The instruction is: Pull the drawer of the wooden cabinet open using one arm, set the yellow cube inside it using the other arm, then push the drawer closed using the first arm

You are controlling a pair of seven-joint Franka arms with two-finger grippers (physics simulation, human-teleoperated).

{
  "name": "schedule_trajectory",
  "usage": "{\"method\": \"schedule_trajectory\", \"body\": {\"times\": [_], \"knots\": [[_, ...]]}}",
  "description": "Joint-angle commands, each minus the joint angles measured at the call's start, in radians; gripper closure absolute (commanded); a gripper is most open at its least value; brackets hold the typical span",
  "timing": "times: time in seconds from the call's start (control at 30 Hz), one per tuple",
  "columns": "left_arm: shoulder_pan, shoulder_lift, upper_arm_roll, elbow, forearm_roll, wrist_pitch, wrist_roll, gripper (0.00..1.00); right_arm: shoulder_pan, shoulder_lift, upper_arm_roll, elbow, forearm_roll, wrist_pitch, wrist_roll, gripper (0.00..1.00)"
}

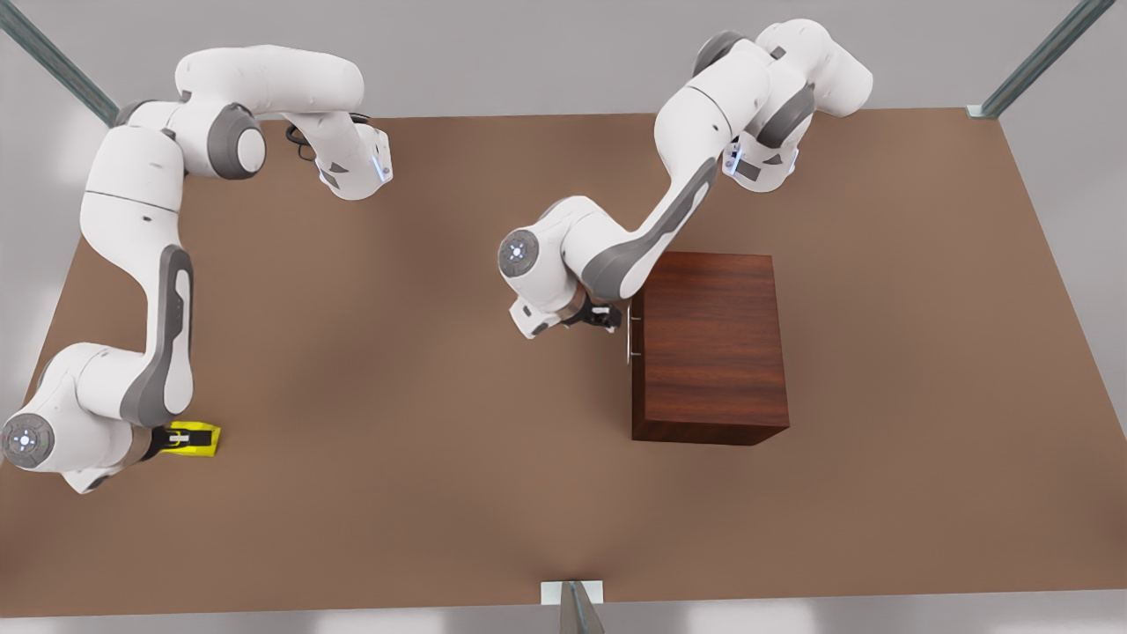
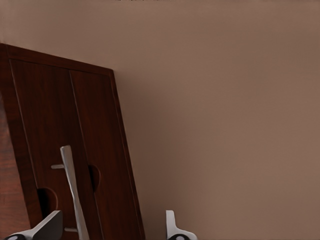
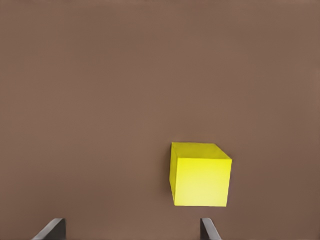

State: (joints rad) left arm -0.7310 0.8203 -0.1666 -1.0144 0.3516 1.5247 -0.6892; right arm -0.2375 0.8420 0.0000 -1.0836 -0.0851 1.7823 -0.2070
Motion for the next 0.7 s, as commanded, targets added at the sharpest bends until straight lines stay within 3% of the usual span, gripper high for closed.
{"method": "schedule_trajectory", "body": {"times": [0.0,0.33,0.67], "knots": [[0.001,0.010,0.002,0.000,0.040,0.008,-0.576,0.00,-0.017,0.019,-0.003,0.004,0.002,0.190,-0.203,0.00],[0.039,0.036,0.002,-0.007,0.026,-0.052,-0.372,0.00,-0.068,0.040,-0.005,-0.091,0.001,0.189,-0.497,0.00],[0.047,0.060,-0.001,-0.007,-0.014,-0.046,-0.365,0.00,-0.078,0.081,-0.011,-0.102,0.007,0.263,-0.486,0.00]]}}
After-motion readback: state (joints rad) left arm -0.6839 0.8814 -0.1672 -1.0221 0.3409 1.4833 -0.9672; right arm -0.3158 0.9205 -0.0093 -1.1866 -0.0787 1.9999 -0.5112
